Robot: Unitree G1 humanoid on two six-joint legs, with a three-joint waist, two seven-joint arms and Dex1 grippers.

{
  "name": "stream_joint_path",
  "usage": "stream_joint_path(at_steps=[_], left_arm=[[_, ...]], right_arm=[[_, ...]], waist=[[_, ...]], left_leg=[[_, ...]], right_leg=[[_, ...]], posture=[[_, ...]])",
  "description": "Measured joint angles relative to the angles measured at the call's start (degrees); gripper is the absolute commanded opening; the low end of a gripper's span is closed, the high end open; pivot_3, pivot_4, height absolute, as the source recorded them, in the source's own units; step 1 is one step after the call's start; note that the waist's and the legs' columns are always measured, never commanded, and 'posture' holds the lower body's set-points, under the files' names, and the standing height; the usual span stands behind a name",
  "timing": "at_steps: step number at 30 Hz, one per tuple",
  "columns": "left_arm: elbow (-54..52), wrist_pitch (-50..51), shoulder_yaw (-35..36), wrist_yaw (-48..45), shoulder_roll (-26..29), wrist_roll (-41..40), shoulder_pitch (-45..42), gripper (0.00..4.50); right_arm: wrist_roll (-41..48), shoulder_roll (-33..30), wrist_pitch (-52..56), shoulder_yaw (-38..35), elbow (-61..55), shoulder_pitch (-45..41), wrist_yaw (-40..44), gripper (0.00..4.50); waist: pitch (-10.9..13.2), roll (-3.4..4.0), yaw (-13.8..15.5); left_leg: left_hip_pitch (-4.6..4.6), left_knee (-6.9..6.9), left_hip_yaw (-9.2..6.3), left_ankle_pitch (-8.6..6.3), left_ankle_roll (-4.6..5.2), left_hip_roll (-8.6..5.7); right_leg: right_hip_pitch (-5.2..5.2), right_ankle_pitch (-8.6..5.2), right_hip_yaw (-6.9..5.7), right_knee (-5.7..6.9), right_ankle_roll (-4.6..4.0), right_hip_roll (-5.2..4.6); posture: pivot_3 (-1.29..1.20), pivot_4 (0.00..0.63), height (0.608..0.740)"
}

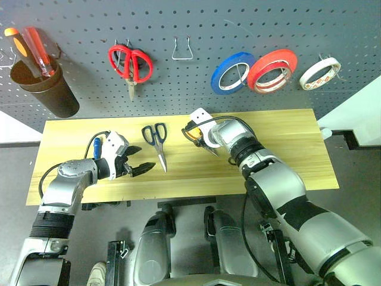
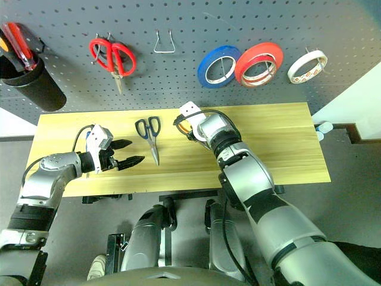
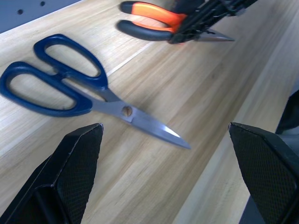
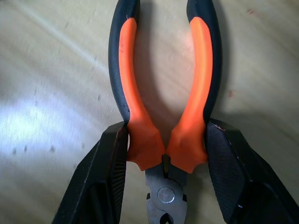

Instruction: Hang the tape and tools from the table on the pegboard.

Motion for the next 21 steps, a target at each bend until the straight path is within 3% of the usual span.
stream_joint_path(at_steps=[4, 9, 12, 16, 21], left_arm=[[1.5, -1.2, 0.2, -0.4, 0.3, 0.1, -0.3, 4.50], [1.5, -1.8, 1.4, -1.8, 1.4, -0.2, 0.0, 4.50], [1.1, -1.7, 2.1, -2.8, 2.1, -0.8, 0.5, 4.50], [1.0, -2.1, 3.3, -4.7, 2.2, -2.8, 0.7, 4.50], [-3.7, -4.4, 9.5, -9.6, 0.2, -11.4, 1.4, 4.50]], right_arm=[[-0.3, -6.6, 5.5, 3.9, -13.2, 3.9, 10.1, 2.09], [0.7, -16.8, 12.9, 9.9, -38.1, 11.3, 21.9, 2.09], [3.5, -21.9, 14.6, 10.0, -49.8, 15.2, 26.9, 2.09], [12.5, -24.9, 20.8, 5.2, -62.9, 17.1, 32.7, 2.09], [21.5, -23.7, 28.3, -6.3, -67.7, 16.8, 31.3, 2.09]], waist=[[-0.2, -0.16, 0.0], [-1.0, -0.36, -0.2], [-1.3, -0.50, -0.3], [-1.7, -0.66, -0.3], [-3.0, -1.15, -0.2]], left_leg=[[-0.13, 0.00, 0.04, 0.16, -0.26, -0.02], [-0.47, -0.03, 0.05, 0.19, -0.29, -0.01], [-0.54, 0.05, 0.07, 0.21, -0.32, -0.01], [-0.57, 0.13, -0.03, 0.22, -0.33, 0.01], [-0.61, 0.19, -0.14, 0.21, -0.35, 0.02]], right_leg=[[-0.09, 0.01, 0.00, -0.01, 0.01, -0.01], [-0.43, 0.01, -0.03, 0.01, 0.02, 0.05], [-0.48, 0.04, -0.08, 0.01, 0.00, 0.08], [-0.48, 0.12, -0.10, 0.01, -0.03, 0.12], [-0.39, 0.15, -0.20, -0.03, -0.08, 0.04]], posture=[[-0.01, 0.232, 0.730], [-0.03, 0.205, 0.730], [-0.04, 0.194, 0.730], [-0.06, 0.179, 0.730], [-0.07, 0.166, 0.730]])
